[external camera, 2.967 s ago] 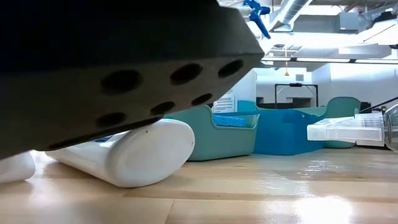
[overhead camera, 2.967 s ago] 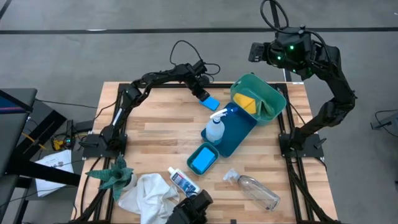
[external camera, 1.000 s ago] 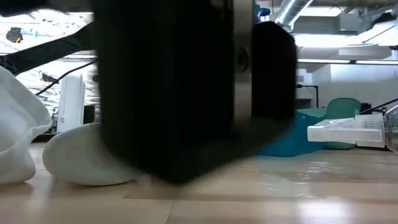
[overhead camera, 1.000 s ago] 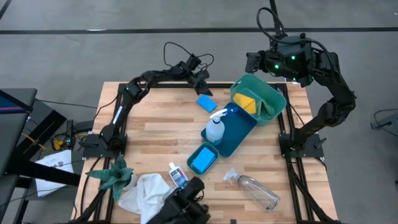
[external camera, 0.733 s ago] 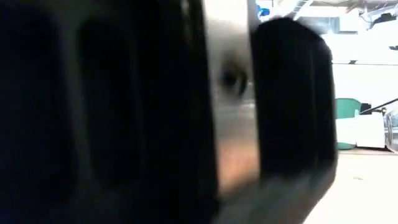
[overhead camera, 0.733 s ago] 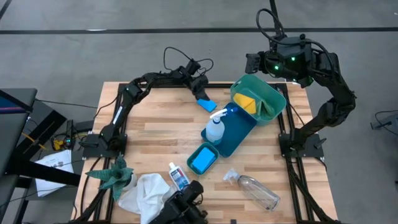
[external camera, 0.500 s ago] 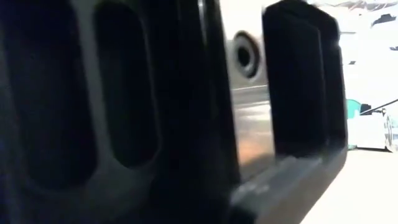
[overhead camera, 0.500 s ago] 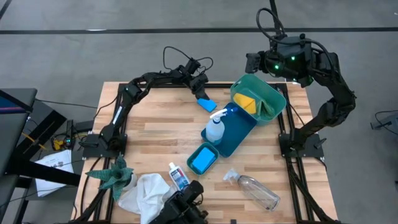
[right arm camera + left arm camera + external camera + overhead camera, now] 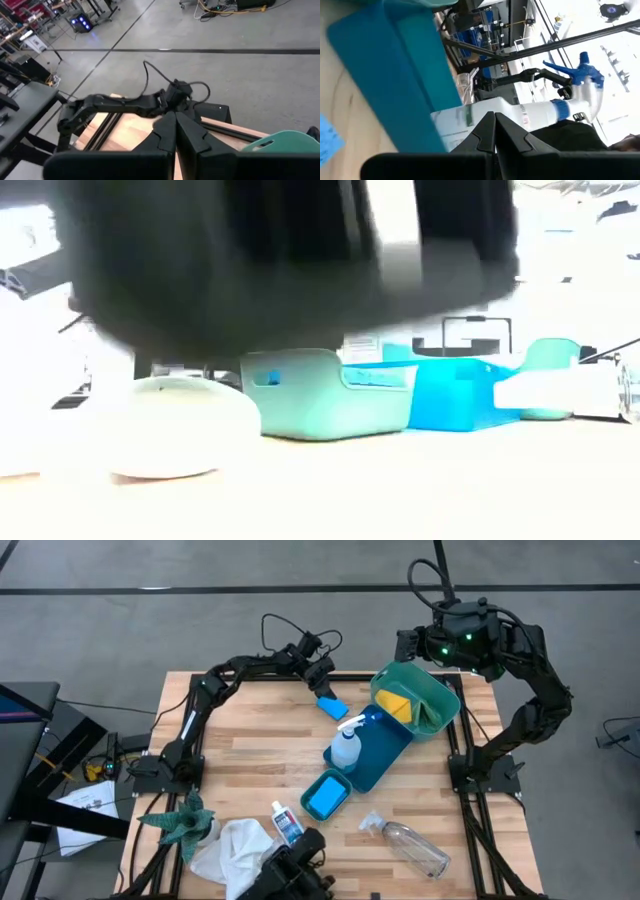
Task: Pick & Place Kitchen Items
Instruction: Put the light blue sponge into the bottom green bin
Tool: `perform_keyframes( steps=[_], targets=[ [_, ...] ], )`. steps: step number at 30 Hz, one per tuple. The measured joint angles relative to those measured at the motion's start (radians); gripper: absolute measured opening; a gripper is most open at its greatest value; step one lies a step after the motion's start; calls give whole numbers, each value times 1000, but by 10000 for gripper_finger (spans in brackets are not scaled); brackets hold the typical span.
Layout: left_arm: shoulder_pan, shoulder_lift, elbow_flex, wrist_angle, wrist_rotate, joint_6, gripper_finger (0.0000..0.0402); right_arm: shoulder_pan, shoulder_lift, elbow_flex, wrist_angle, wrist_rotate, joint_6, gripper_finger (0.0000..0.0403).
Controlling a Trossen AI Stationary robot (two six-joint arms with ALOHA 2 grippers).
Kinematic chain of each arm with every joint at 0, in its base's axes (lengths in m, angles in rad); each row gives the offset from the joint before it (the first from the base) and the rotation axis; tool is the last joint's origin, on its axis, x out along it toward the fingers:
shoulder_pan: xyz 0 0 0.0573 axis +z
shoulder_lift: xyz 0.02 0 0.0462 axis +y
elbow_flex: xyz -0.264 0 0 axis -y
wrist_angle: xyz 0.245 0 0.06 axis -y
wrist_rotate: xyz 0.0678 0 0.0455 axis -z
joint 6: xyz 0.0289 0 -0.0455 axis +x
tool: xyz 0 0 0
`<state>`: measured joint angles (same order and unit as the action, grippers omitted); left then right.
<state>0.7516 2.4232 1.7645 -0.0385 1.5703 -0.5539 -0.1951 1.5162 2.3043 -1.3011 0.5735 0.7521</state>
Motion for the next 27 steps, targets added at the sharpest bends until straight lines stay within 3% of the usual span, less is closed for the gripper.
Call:
perform_keyframes(
  steps=[5, 11, 16, 19, 24, 27],
  targets=[
    [39, -87, 5, 16, -4, 53, 0, -3, 0, 0, -4, 0, 3, 1],
    [110, -109, 2, 2, -290, 62, 0, -2, 0, 0, -3, 1, 11, 1],
    [126, -116, 0, -85, -389, 113, 0, -2, 0, 0, -1, 3, 13, 1],
    [124, -156, -23, -197, -593, 261, 0, -2, 0, 0, -1, 3, 18, 1],
    [88, -246, -103, -294, -1019, 506, 0, -14, 0, 0, -1, 3, 18, 1],
    [34, -291, -165, -294, -1066, 629, 0, -31, 0, 0, -1, 3, 17, 1]
  ],
)
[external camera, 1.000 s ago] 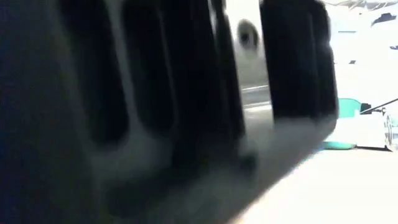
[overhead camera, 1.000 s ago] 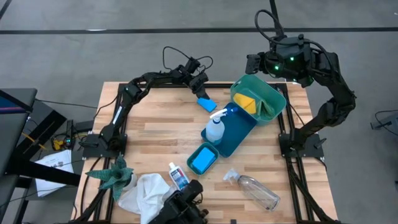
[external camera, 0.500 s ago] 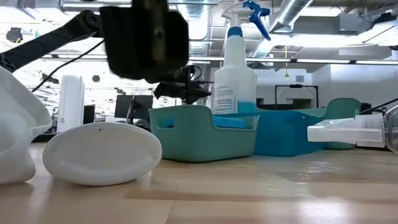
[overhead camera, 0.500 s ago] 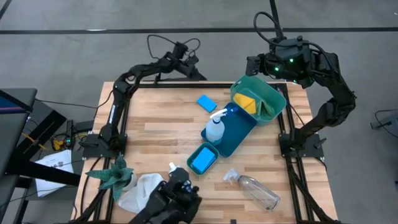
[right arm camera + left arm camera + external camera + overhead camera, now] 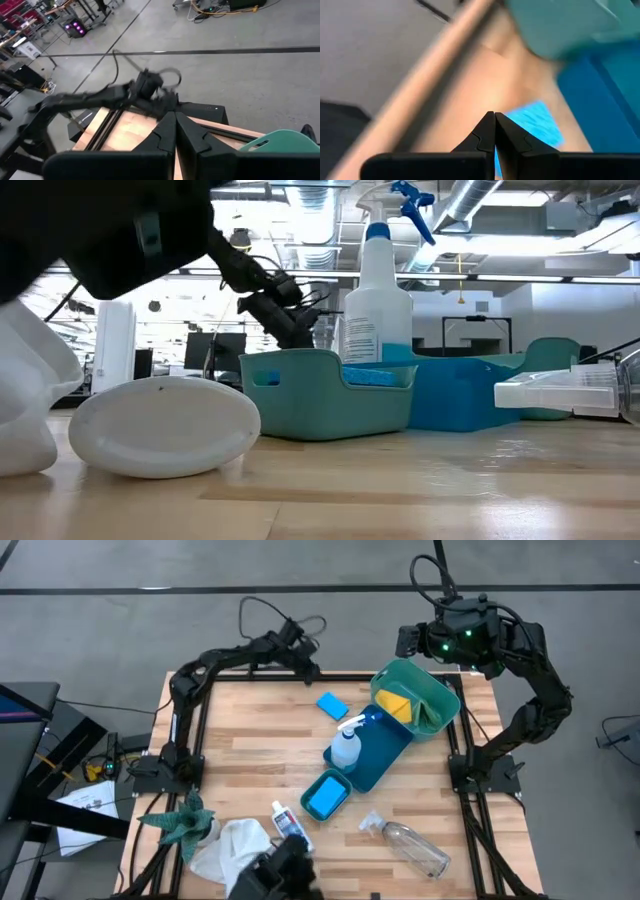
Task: Pick & Place Kitchen Items
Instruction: Put the light blue sponge into the bottom green bin
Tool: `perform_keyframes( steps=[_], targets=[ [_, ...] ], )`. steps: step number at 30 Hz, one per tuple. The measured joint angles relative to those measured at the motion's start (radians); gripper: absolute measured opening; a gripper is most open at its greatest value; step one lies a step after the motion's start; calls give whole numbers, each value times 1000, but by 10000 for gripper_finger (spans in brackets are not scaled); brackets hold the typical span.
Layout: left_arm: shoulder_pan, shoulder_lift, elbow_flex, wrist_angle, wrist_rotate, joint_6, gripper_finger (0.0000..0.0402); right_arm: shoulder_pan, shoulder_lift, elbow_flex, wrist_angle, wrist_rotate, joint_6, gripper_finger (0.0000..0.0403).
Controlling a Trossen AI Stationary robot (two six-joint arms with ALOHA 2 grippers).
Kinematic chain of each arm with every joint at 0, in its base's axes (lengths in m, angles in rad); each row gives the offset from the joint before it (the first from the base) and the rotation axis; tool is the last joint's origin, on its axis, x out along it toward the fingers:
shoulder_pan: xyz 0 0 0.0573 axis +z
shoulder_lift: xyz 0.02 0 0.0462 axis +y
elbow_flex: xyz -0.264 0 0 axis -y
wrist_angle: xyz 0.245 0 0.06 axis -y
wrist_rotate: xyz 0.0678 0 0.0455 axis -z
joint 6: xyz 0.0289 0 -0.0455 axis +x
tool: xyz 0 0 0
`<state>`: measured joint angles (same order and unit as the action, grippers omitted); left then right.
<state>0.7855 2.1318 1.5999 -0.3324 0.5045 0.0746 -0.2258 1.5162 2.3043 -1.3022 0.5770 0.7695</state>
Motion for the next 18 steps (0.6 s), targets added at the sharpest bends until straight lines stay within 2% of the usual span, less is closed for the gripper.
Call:
perform_keyframes(
  steps=[6, 8, 10, 13, 18],
  targets=[
    [-105, -3, -58, -77, -9, 264, 0, -20, 0, 0, 0, -1, -7, 1],
    [-128, -3, -61, -70, -63, 318, 0, -20, 0, 0, 0, -1, -10, 1],
    [-141, -3, -62, -57, -107, 354, 0, -20, 0, 0, 0, -1, -14, 1],
    [-145, 5, -55, -23, -117, 365, 0, -20, 0, 0, 0, -4, -18, 1],
    [-144, 56, -30, -85, -138, 372, 0, -19, 0, 0, -1, -26, -19, 1]
  ],
)
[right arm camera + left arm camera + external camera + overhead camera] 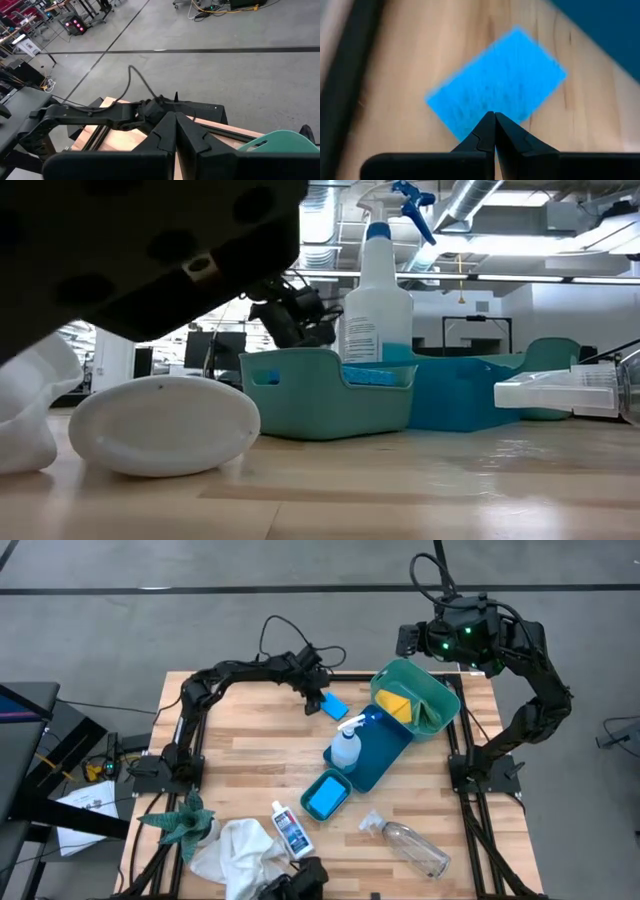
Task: Pick & Place Kitchen Items
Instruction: Put the light blue sponge into the bottom green bin
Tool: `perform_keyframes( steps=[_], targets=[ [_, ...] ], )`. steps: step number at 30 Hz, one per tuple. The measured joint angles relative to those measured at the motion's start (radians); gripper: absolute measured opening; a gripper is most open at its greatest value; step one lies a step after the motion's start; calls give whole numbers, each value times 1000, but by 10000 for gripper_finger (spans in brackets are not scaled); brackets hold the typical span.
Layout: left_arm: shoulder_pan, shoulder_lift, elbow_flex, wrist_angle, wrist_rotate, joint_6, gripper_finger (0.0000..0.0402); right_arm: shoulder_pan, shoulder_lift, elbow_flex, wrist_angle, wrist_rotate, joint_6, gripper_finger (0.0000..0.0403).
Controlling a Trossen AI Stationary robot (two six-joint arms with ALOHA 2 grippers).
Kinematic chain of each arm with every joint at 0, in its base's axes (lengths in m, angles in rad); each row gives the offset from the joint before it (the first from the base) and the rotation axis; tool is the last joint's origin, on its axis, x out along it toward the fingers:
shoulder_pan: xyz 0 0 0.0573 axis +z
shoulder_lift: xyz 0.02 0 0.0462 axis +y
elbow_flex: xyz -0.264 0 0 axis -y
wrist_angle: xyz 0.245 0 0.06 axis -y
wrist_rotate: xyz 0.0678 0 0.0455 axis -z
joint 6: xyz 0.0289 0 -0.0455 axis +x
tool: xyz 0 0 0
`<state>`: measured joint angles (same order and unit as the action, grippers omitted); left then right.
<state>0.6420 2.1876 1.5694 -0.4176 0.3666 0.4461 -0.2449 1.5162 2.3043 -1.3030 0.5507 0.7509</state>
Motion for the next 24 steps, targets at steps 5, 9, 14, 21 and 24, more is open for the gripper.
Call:
perform_keyframes(
  steps=[5, 9, 14, 21, 24],
  targets=[
    [4, -3, 16, 1, -3, 10, 0, -3, 0, 0, -2, -2, -3, 1],
    [5, 2, 13, -36, -3, 56, 0, -14, 0, 0, -2, -3, -3, 1],
    [21, 13, 13, -34, 32, 81, 0, -12, 0, 0, -1, -26, -1, 1],
    [32, 39, 41, -59, 27, 81, 0, -10, 0, 0, 2, -34, 9, 1],
    [31, 39, 59, -136, 17, 73, 0, -10, 0, 0, 2, -34, 9, 1]
  ],
)
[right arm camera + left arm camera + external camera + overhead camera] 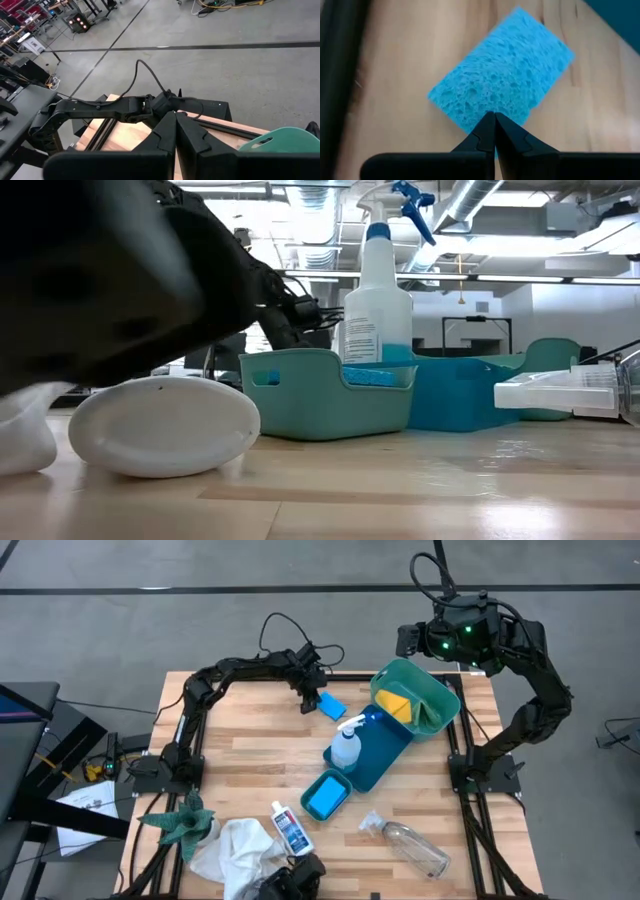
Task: Pick & Place Kitchen Items
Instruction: Put the light blue sponge into the bottom green bin
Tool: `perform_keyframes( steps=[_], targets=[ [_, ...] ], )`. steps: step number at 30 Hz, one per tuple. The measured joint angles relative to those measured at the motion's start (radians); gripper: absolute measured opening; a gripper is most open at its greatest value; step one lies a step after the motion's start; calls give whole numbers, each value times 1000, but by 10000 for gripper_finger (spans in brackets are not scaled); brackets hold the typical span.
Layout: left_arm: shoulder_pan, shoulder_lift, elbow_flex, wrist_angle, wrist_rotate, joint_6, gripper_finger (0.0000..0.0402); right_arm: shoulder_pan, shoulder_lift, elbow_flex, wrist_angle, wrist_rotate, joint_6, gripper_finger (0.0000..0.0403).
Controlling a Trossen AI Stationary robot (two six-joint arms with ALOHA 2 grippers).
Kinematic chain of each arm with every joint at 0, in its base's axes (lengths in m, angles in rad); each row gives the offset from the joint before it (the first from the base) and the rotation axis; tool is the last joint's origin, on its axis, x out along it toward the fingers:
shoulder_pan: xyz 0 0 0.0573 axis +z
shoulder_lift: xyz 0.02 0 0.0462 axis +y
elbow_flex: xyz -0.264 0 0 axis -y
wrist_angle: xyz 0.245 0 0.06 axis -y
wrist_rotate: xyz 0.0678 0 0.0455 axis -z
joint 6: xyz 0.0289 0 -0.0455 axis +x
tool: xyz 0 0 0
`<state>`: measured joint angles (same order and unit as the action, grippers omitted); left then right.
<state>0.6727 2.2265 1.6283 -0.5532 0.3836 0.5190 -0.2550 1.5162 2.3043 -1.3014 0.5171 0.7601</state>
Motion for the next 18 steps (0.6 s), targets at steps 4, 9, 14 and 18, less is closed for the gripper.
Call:
perform_keyframes(
  steps=[4, 9, 14, 18],
  targets=[
    [0, 0, 2, -80, 0, -1, 0, -1, 0, 0, 4, 0, 0, 1],
    [0, 0, 3, -166, -4, -27, 0, -4, 3, 0, 20, 1, -7, 1],
    [4, -2, 4, -281, -3, -25, 0, -4, 3, 0, 29, 1, -9, 1],
    [2, -22, 2, -333, -24, -24, 0, -4, 3, 0, 31, 4, -12, 1]
  ],
)
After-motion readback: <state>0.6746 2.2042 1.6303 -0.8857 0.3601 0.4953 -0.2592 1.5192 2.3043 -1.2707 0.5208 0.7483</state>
